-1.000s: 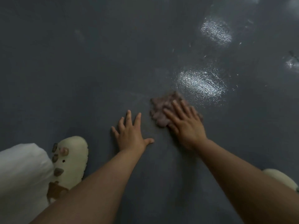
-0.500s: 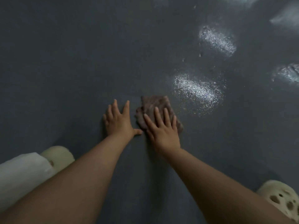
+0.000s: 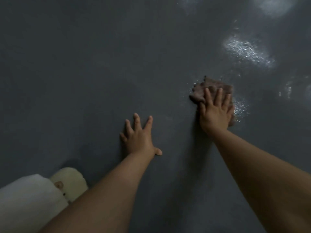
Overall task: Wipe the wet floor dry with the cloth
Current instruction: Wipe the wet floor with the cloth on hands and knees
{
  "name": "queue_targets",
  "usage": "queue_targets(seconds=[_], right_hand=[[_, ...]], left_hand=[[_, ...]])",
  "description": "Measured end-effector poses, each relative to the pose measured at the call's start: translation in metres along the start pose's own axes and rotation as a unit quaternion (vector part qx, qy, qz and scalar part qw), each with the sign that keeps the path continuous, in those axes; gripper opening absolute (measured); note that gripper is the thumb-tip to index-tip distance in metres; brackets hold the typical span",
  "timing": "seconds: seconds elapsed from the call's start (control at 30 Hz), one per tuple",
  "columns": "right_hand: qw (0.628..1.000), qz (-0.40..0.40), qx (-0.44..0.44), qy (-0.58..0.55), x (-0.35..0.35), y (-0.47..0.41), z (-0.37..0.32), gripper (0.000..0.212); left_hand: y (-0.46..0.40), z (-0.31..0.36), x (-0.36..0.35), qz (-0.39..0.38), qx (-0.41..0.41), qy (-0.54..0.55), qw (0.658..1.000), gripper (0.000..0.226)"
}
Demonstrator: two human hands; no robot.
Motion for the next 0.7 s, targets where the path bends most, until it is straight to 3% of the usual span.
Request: queue_targets(seconds=[0.17, 0.4, 0.5, 0.6, 0.7], right_hand=[[0.999, 0.009, -0.034, 0.000, -0.008, 0.012, -0.037, 0.053], [0.982, -0.024, 0.181, 0.044, -0.045, 0.093, -0.063, 0.056], [0.971, 0.010, 0.231, 0.067, -0.056, 0.115, -0.045, 0.056], [0.968, 0.023, 0.238, 0.073, -0.062, 0.138, -0.027, 0.052], [0.982, 0.012, 0.183, 0.055, -0.067, 0.160, -0.021, 0.049]], left_hand=[[-0.003, -0.002, -0.002, 0.000, -0.005, 0.003, 1.000, 0.123], [-0.001, -0.006, 0.005, -0.016, -0.019, -0.005, 1.000, 0.126], [0.002, -0.014, 0.007, -0.009, -0.038, 0.011, 0.999, 0.125], [0.005, -0.021, 0.006, 0.001, -0.059, 0.032, 0.998, 0.121], [0.012, -0.028, 0.003, 0.027, -0.080, 0.053, 0.995, 0.114]])
Point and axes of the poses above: each hand's wrist, its own y-axis away from the middle knuckle, its own x-axis out of the back of the hand, z = x × y, the point moved 2 cm from there along -y, towards the middle knuckle, and after that the axes turned 14 degrees about -x, right-handed, at the moved point
